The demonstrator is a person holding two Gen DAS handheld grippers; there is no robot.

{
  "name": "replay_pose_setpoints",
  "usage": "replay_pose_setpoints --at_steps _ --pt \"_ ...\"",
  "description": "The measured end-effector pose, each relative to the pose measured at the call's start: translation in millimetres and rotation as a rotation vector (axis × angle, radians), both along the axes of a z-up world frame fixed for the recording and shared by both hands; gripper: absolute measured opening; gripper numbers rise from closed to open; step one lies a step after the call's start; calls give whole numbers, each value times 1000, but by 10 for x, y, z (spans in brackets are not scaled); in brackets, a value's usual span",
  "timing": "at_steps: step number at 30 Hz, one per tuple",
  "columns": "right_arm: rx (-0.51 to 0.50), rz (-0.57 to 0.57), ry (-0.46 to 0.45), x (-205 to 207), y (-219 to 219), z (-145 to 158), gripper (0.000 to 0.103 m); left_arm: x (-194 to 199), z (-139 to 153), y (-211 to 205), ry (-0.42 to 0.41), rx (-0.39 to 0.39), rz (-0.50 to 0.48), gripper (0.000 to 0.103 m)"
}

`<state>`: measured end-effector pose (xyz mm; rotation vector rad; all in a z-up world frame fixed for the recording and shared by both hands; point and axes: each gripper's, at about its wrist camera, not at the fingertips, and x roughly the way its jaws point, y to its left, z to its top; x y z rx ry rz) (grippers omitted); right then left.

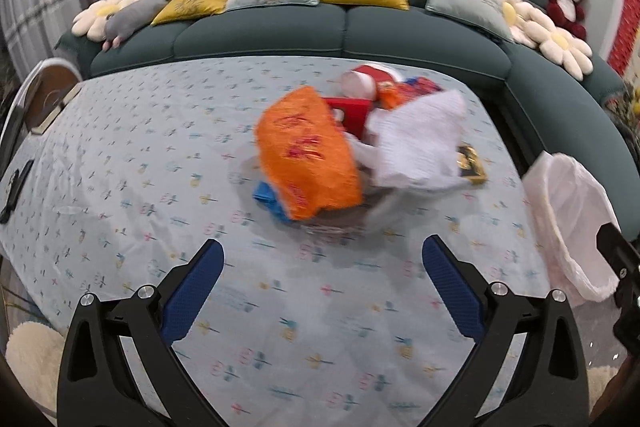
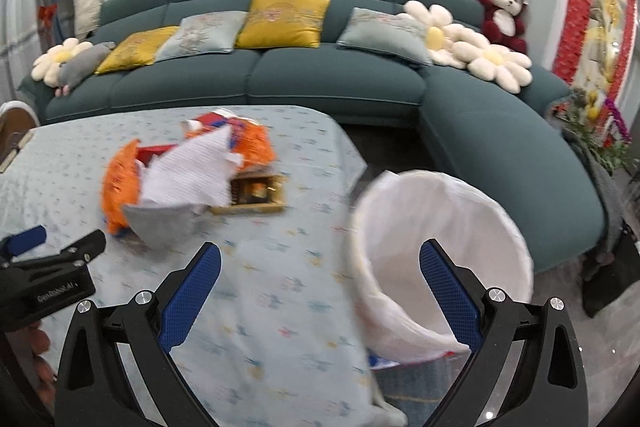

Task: Collect trash
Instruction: 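Grasp the orange plastic bag with the left gripper while the right gripper grasps the white wipe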

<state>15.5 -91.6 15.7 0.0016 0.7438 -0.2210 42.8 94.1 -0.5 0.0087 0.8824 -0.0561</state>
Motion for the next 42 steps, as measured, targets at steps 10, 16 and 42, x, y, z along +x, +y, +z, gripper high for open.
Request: replay_pose_setpoints --at_steps 10,16,42 --pt "166 82 68 661 470 -158 76 376 4 318 -20 -28 25 95" --pt "235 92 135 926 680 -370 62 655 -62 391 1 -45 31 95" --pt "416 126 252 757 507 -765 27 844 -343 121 72 -83 -87 23"
